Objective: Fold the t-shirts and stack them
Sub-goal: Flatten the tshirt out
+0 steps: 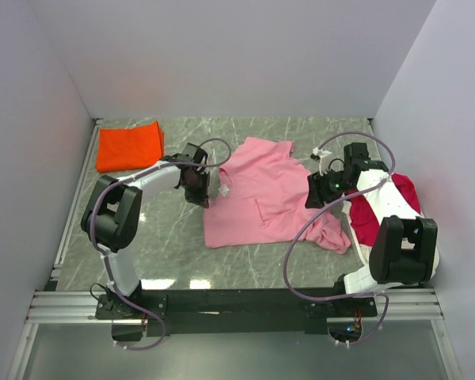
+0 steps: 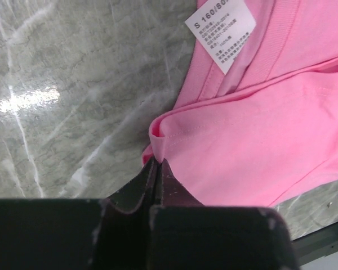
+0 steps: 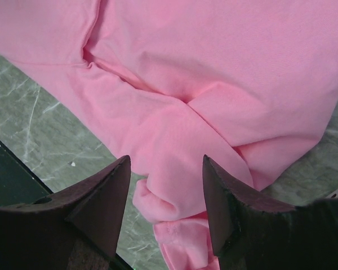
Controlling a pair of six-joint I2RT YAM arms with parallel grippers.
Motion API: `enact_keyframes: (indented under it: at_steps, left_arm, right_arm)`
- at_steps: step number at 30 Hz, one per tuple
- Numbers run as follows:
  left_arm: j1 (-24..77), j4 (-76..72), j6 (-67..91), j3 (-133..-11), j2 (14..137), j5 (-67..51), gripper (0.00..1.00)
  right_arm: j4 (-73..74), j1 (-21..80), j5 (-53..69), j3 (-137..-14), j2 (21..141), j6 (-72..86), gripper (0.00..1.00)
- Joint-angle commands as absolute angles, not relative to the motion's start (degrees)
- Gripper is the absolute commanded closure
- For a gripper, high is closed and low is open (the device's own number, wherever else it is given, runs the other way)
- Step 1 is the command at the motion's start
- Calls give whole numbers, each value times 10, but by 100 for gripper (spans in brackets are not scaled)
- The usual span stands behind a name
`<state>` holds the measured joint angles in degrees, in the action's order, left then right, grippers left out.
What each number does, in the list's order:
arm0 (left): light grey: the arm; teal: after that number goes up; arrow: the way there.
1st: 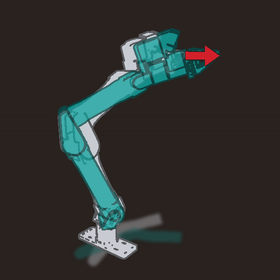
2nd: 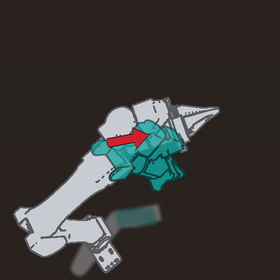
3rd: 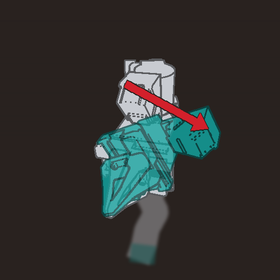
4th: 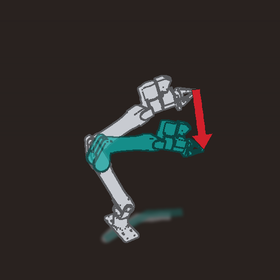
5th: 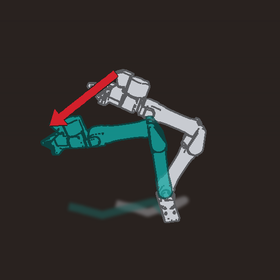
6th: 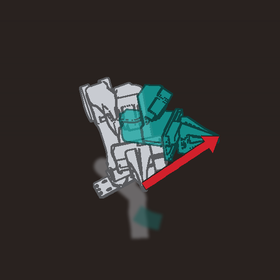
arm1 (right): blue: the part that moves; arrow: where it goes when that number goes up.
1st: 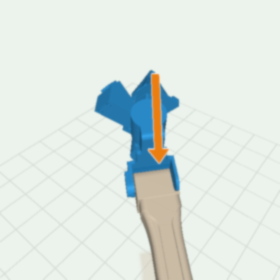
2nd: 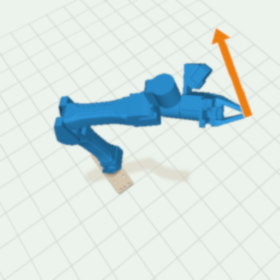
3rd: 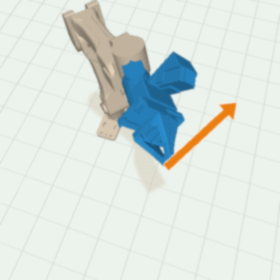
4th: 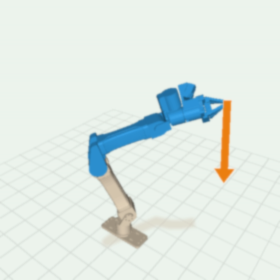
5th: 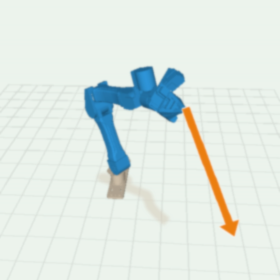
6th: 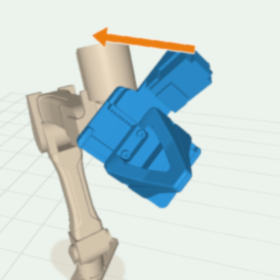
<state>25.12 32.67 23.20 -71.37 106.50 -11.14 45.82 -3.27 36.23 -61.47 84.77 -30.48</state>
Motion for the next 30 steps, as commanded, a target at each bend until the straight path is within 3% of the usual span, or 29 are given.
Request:
enact_keyframes:
  at_steps: [1,6,12,20,23,26,27,30]
  left_arm:
    - [255,323,223,-720,1023,-118,99]
    - [256,309,226,-695,983,-119,99]
    - [255,294,221,-633,829,-172,99]
    - [278,266,264,-454,632,-481,99]
    - [337,240,335,-385,577,-517,90]
    - [405,214,380,-339,531,-526,70]
    - [416,216,391,-337,515,-520,59]
    - [428,271,372,-361,491,-454,48]
  right_arm:
    - [454,-36,371,-612,834,-307,39]
    - [454,-36,366,-610,830,-306,39]
    - [461,-37,343,-612,822,-313,39]
    - [505,-54,282,-618,793,-357,39]
    - [510,-62,257,-619,792,-363,39]
    - [504,-63,251,-624,807,-359,39]
    - [504,-62,254,-630,816,-357,39]
    - [512,-55,265,-670,879,-346,39]
